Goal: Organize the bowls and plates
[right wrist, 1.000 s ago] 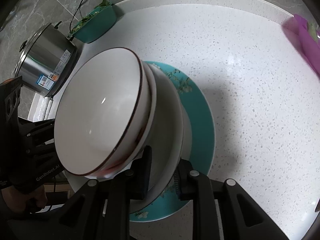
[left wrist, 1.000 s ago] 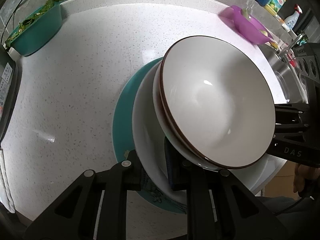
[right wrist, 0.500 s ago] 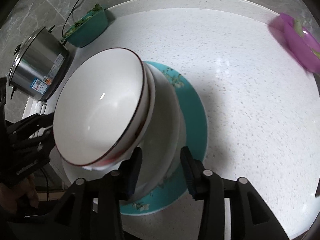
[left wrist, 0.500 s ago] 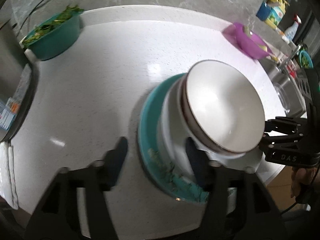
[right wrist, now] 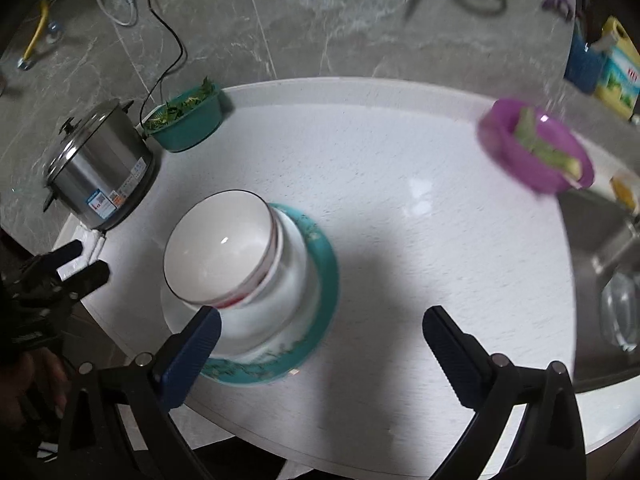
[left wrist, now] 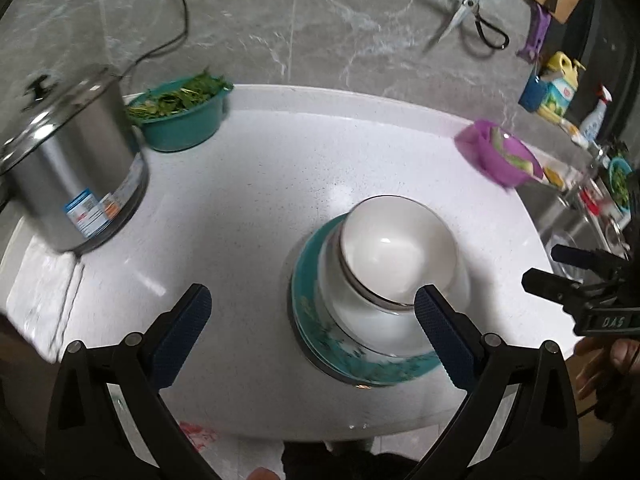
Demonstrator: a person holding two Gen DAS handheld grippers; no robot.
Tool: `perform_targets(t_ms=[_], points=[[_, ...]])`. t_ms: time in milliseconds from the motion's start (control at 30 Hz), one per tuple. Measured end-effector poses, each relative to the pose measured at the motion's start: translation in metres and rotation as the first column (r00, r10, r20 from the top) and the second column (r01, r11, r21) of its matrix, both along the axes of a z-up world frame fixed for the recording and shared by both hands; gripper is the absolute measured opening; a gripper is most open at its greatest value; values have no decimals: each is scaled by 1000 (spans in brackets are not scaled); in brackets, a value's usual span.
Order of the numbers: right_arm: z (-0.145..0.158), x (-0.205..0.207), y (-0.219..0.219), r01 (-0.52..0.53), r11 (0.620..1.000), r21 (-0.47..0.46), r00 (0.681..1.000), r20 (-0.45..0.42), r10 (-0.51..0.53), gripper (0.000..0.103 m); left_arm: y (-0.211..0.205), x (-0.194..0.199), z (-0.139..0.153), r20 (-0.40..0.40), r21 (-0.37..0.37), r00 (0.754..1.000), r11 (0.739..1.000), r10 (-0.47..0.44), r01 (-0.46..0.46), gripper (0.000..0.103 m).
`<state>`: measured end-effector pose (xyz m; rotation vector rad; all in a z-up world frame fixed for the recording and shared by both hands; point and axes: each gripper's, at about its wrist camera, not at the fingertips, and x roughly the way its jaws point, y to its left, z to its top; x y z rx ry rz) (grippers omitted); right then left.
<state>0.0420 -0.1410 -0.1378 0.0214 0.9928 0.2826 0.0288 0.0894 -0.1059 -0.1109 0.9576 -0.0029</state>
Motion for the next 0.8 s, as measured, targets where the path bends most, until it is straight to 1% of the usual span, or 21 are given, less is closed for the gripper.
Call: perform_targets(t_ms=[100,167,200,267,333,400,433,500,533,567,700,800], points=[[12,-13,-7,-13,1000,19,999,37,12,103,-27,-27,18,25,-1,999,999,43,-43,103],[25,-23,-15,-20,999,28,997,74,18,103,-46,-42,27,38,28,996,997,76,-77,103],[28,-27,-16,-21,999,31,997,80,18,103,-55,-48,31,43,50,994,993,103,-105,103],[35,-33,-19,-9,999,39,997,72,7,103,-72,-58,37,26,116,987,980,159,-161,103],[43,-40,-20,-5,999,52,997,74,1,103,-88,-62,40,-1,167,986,972,167,-164,103],[51,-48,-17,-4,999,41,996,92,1,103,-97,-65,39,-30,202,980,961,196,-186,103],[53,-50,-15,4,1000,25,996,91,-7,103,-100,-65,39,-47,194,978,963,202,-189,103],[57,-58,-11,7,1000,23,995,100,-9,103,-97,-66,38,-61,128,981,976,187,-178,103],[58,-61,-9,10,1000,25,995,103,-12,103,-94,-66,37,-63,91,982,980,180,-174,103],[60,-64,-7,20,1000,20,994,103,-22,103,-92,-66,38,-58,71,982,982,182,-178,103],[64,-71,-1,53,998,22,993,104,-55,103,-87,-60,46,-48,76,986,985,160,-156,103],[66,-73,7,76,997,-6,992,106,-75,103,-84,-57,55,-50,70,989,988,139,-135,103]])
